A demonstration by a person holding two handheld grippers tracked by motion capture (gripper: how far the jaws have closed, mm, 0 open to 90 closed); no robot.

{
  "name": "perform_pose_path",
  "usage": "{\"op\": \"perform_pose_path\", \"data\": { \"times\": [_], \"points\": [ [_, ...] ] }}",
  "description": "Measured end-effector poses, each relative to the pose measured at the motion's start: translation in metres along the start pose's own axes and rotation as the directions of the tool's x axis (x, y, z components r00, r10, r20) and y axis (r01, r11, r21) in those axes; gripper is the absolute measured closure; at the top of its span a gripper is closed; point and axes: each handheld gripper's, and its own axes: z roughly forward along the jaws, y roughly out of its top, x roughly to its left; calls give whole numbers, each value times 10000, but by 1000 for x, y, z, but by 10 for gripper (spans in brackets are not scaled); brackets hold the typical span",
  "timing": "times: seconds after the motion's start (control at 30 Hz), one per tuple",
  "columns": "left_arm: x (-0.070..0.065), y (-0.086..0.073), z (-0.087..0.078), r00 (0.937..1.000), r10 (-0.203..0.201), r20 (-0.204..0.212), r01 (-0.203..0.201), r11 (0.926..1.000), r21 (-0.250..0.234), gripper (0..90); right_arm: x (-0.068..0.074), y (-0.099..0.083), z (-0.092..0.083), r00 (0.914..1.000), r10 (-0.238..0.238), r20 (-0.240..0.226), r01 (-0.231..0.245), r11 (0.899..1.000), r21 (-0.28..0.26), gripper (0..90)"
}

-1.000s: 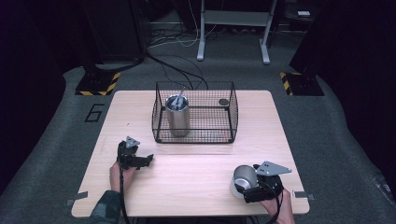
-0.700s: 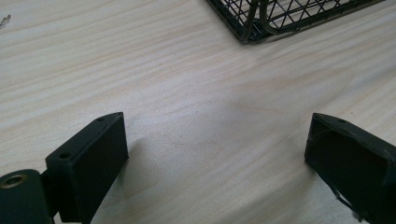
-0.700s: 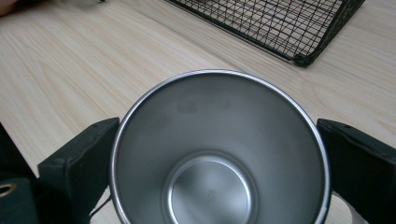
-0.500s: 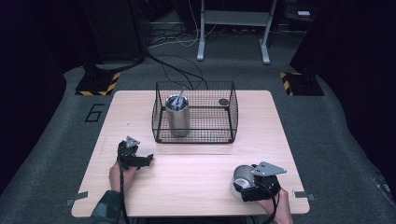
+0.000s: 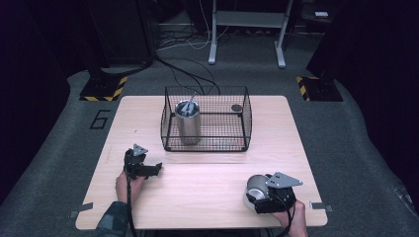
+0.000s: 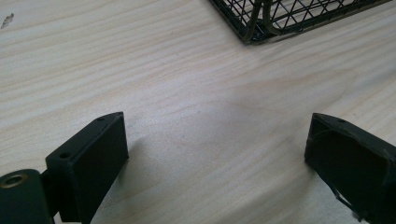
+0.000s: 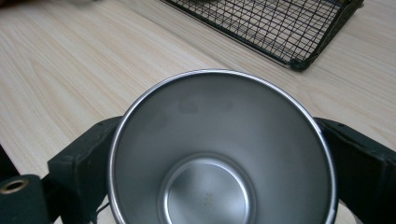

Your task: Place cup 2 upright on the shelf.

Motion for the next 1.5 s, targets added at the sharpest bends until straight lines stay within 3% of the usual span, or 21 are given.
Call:
{"op": "perform_pose_path", "data": {
  "times": [0.57, 0.97, 1.5],
  "points": [
    [0, 0, -1, 10000, 24, 76, -24, 10000, 80, 60, -3, 12, -8, 9997, 220, -42, -223, 9977, -634, 58],
    [0, 0, -1, 10000, 27, 51, -27, 10000, 64, 63, -8, 34, -9, 9999, -119, 111, 127, 9965, -823, 59],
    [0, 0, 0, 10000, 13, 4, -13, 10000, -29, 63, -13, 64, -2, 9995, -296, -57, 290, 9952, -940, 58]
  ]
}}
